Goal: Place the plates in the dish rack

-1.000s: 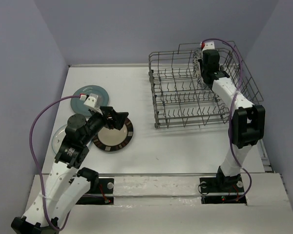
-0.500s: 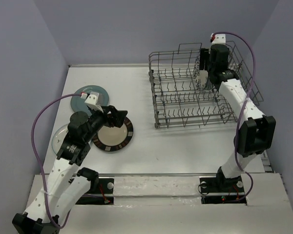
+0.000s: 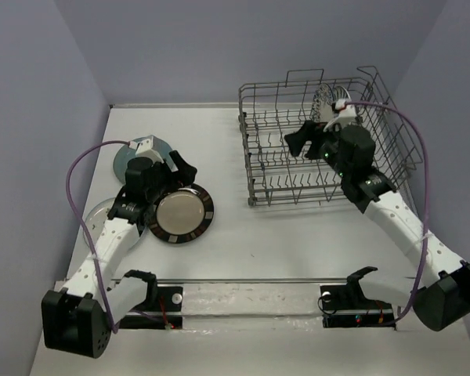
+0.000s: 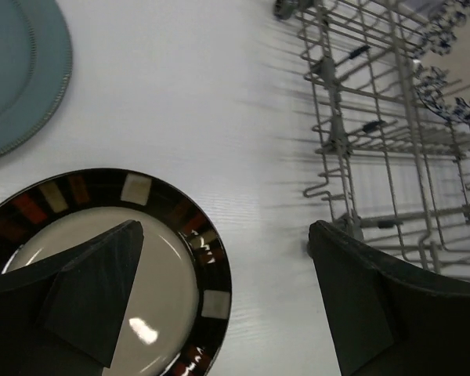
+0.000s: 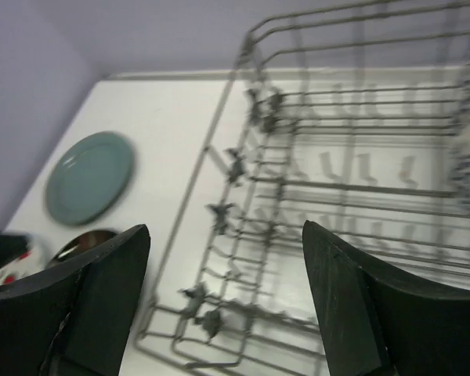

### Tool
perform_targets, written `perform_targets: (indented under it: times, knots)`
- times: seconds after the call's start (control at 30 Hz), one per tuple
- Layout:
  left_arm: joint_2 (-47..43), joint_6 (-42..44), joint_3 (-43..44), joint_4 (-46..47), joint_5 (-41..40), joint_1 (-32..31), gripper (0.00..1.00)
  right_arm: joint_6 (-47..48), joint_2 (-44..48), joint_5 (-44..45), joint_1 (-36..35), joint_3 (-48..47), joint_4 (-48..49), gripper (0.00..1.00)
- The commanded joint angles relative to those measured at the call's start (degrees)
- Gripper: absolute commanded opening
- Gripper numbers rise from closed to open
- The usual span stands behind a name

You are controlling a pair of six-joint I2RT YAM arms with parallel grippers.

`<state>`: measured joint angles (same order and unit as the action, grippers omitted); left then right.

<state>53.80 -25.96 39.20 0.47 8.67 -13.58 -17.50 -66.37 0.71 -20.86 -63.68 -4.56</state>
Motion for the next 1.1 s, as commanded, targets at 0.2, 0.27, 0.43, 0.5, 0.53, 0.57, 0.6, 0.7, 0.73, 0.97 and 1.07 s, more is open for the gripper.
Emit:
perform_targets:
  times: [0.2, 0.27, 0.43, 0.5, 0.53, 0.57, 0.6, 0.7, 0.73, 0.97, 1.07]
  knots:
    - [13.1, -8.8, 3.8, 5.9, -3.4, 20.2, 0.99, -7.3, 5.8, -10.0, -11.0, 17.0, 17.6, 0.82]
    - [14.9, -9.4, 4.0, 6.6, -4.2, 24.7, 0.99, -7.0, 6.6, -10.6, -11.0, 18.2, 17.8, 0.82]
    - [21.9, -6.7, 7.7, 7.6, -6.3, 29.8, 0.99, -7.6, 8.3, -13.1, -11.0, 20.8, 20.2, 0.82]
    - [26.2, -6.0, 9.3, 8.1, -4.8, 31.3, 0.99, -7.5, 8.4, -13.1, -11.0, 21.3, 20.5, 0.82]
    - [27.7, -5.3, 9.9, 7.9, -4.1, 31.9, 0.98, -7.6, 8.3, -13.1, -11.0, 21.6, 20.7, 0.81]
    - [30.4, -5.0, 11.1, 7.7, -4.2, 33.0, 0.98, -7.6, 8.0, -13.4, -11.0, 21.7, 21.1, 0.81]
    - [31.5, -4.7, 11.6, 7.5, -4.2, 33.4, 0.98, -7.7, 7.9, -14.1, -11.0, 21.7, 21.1, 0.81]
    - [35.3, -3.2, 13.4, 7.9, -3.9, 34.1, 0.95, -7.7, 8.0, -14.4, -11.0, 22.1, 21.7, 0.81]
    - [36.4, -2.9, 14.1, 7.9, -3.8, 34.1, 0.95, -7.6, 7.9, -14.2, -11.0, 22.1, 21.8, 0.81]
    - [41.8, -3.8, 15.2, 11.7, -1.5, 35.2, 0.92, -7.5, 6.6, -15.5, -11.0, 22.1, 22.4, 0.8]
    - [44.6, -3.7, 16.6, 12.0, -1.8, 35.3, 0.9, -7.2, 6.6, -15.2, -11.0, 22.3, 22.4, 0.8]
